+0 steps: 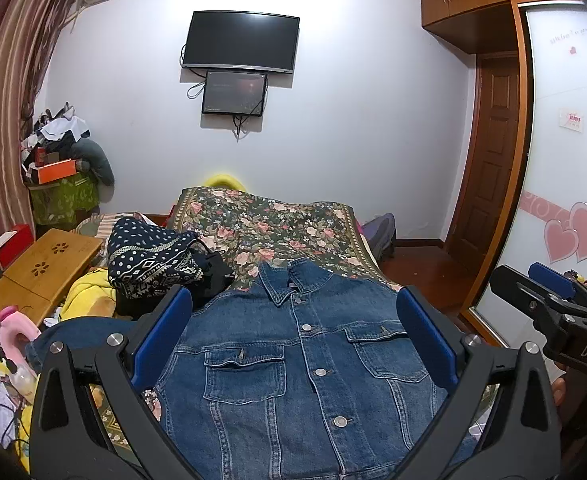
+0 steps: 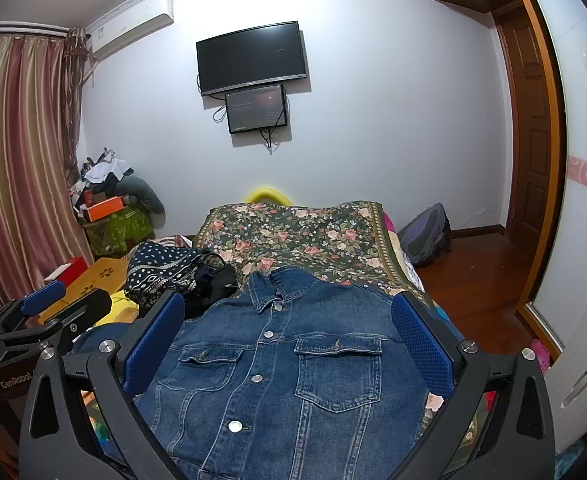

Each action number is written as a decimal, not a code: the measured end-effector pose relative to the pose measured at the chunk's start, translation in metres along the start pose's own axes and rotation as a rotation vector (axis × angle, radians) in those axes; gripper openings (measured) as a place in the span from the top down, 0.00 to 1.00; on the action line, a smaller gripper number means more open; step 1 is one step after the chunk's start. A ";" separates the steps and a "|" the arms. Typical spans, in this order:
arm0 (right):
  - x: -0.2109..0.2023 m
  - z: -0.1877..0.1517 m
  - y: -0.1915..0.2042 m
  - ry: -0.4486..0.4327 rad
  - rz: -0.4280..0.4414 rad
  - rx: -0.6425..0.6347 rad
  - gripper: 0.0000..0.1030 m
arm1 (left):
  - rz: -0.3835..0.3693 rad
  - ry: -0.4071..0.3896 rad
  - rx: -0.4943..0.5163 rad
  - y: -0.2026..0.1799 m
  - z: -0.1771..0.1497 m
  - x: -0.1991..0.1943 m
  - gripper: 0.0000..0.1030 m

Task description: Fold large clothes

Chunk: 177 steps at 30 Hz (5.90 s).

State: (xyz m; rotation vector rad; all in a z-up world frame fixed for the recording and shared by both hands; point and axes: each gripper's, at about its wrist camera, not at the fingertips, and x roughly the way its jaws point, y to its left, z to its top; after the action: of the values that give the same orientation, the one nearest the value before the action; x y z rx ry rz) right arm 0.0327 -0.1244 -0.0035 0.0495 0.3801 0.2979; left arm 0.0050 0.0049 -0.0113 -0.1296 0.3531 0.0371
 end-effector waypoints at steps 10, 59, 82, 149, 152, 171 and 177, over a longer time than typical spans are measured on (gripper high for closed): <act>-0.002 0.001 0.000 0.000 0.002 0.000 0.00 | 0.006 -0.002 0.002 -0.002 0.001 -0.001 0.00; 0.015 0.002 -0.008 0.029 -0.007 0.002 0.00 | 0.012 0.025 -0.009 0.003 0.004 0.013 0.00; 0.101 -0.007 -0.035 0.193 -0.089 0.027 0.00 | 0.415 0.147 -0.375 0.213 -0.018 0.088 0.00; 0.140 -0.036 -0.057 0.376 -0.065 -0.027 0.00 | -0.128 0.636 -0.041 0.044 -0.079 0.250 0.97; 0.140 -0.038 -0.060 0.383 -0.063 -0.014 0.00 | -0.111 0.678 -0.022 0.038 -0.098 0.253 0.94; 0.152 -0.034 -0.027 0.378 -0.054 -0.096 0.00 | 0.006 0.475 -0.244 0.126 -0.040 0.196 0.29; 0.160 -0.036 -0.016 0.390 -0.045 -0.117 0.00 | 0.062 0.539 -0.528 0.198 -0.070 0.212 0.29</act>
State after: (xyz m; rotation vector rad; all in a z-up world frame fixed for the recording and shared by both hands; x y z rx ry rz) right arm 0.1650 -0.0927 -0.0956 -0.1343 0.7485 0.2851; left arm 0.1683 0.1945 -0.1740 -0.6580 0.8823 0.1581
